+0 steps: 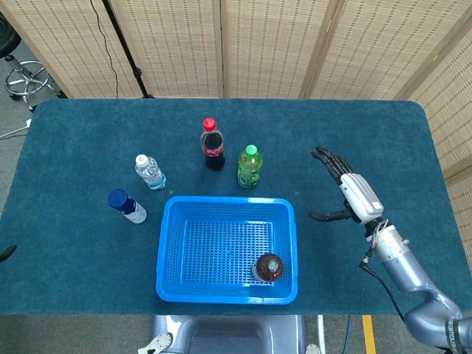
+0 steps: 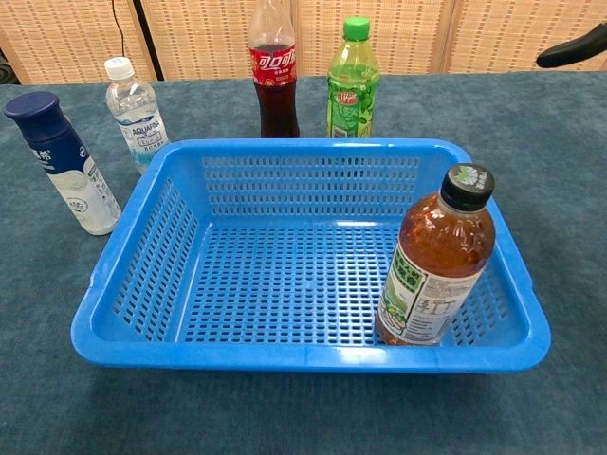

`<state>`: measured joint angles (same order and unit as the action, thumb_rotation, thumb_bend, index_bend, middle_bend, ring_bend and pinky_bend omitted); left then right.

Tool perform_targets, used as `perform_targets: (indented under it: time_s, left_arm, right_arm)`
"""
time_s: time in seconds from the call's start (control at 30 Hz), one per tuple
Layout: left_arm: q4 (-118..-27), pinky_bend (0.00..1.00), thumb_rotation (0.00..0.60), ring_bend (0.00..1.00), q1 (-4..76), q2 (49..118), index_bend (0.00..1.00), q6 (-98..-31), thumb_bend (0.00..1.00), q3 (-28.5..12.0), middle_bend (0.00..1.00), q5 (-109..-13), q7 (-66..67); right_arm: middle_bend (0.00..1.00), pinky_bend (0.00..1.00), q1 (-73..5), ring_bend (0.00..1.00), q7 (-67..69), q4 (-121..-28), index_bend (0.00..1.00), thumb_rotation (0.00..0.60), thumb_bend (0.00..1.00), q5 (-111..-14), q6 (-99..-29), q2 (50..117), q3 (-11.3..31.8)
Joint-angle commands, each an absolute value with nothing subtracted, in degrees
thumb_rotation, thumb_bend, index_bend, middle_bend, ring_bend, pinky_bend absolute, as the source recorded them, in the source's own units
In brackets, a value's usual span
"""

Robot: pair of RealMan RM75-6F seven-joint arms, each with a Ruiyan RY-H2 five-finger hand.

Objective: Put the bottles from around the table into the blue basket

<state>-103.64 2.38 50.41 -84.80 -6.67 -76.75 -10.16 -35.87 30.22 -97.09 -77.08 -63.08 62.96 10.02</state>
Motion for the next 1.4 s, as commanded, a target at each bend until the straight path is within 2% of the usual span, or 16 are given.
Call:
perform_targets:
  time_s: [0.03, 0.33, 0.4, 0.63, 1.07, 1.33, 1.4]
  left_arm:
    - [-103.7, 0.0, 0.6, 0.0, 2.4, 50.6, 0.0, -85.0, 0.0, -6.7, 0.0, -76.6, -9.9]
    - [-103.4, 0.0, 0.6, 0.0, 2.7, 50.6, 0.0, -84.2, 0.0, -7.2, 0.0, -75.4, -9.9]
    - [-102.9, 0.0, 0.6, 0.0, 3.0, 50.4, 0.0, -83.4, 0.0, -7.8, 0.0, -73.9, -10.7]
    - [-102.4, 0.0, 0.6, 0.0, 3.5, 50.1, 0.0, -82.1, 0.0, -8.2, 0.0, -72.7, -11.3]
    - [-102.0, 0.0, 0.6, 0.0, 4.1, 50.3, 0.0, -80.8, 0.0, -8.7, 0.0, -71.1, -10.7]
    - [-101.6, 0.0, 0.6, 0.0, 4.2, 50.1, 0.0, -80.1, 0.0, -9.0, 0.0, -70.1, -11.8]
    - [-101.3, 0.0, 0.6, 0.0, 4.3, 50.0, 0.0, -79.6, 0.0, -9.2, 0.0, -69.7, -12.0]
  right_arm:
    - [0.0, 0.0, -41.0, 0.0, 31.4, -88.3, 0.0, 0.6, 0.0, -69.8, -53.4, 68.5, 13.1]
    - [0.0, 0.0, -45.7, 0.0, 32.4, -75.4, 0.0, 0.6, 0.0, -64.8, -46.8, 78.5, 16.3]
    - [0.0, 0.0, -47.2, 0.0, 32.4, -70.3, 0.0, 0.6, 0.0, -63.5, -45.1, 82.3, 17.0]
    - [0.0, 0.0, -49.5, 0.0, 35.8, -63.3, 0.0, 0.6, 0.0, -64.1, -42.4, 88.3, 18.7]
    - [0.0, 0.0, -52.7, 0.0, 44.0, -54.4, 0.0, 0.6, 0.0, -69.1, -39.2, 96.9, 19.3]
    - [0.0, 0.0, -55.9, 0.0, 47.1, -43.4, 0.0, 0.6, 0.0, -70.0, -39.1, 104.1, 20.8]
    - [0.04, 0.03, -56.4, 0.01, 47.5, -40.4, 0.0, 0.6, 0.0, -70.3, -40.3, 106.1, 21.2]
